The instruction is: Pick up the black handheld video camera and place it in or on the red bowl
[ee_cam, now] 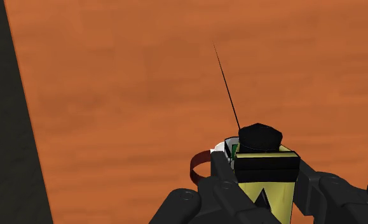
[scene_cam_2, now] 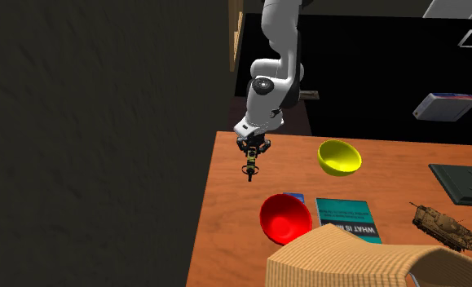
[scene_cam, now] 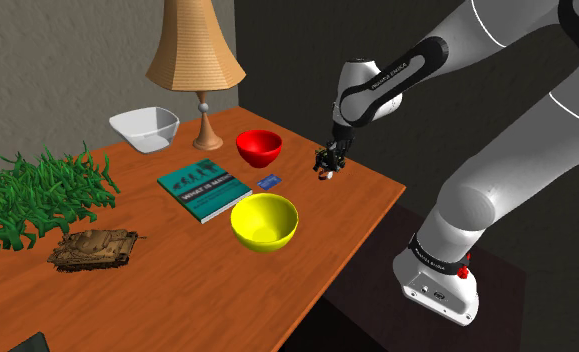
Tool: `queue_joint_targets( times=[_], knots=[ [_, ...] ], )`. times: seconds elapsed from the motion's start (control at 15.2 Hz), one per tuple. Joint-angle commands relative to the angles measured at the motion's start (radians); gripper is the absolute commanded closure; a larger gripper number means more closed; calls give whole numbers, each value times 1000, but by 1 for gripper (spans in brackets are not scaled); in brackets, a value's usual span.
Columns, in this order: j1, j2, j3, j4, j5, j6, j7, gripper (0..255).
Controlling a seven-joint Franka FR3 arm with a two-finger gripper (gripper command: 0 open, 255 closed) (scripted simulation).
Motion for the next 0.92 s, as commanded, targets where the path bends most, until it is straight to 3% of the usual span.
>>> queue_joint_targets(
  times=[0.0,0.26,0.86],
  knots=[
    [0,0,0,0,0,0,0,255],
    [0,0,0,0,0,0,0,255],
    [1,-102,7,51,4,-153,-4,255]
  ],
)
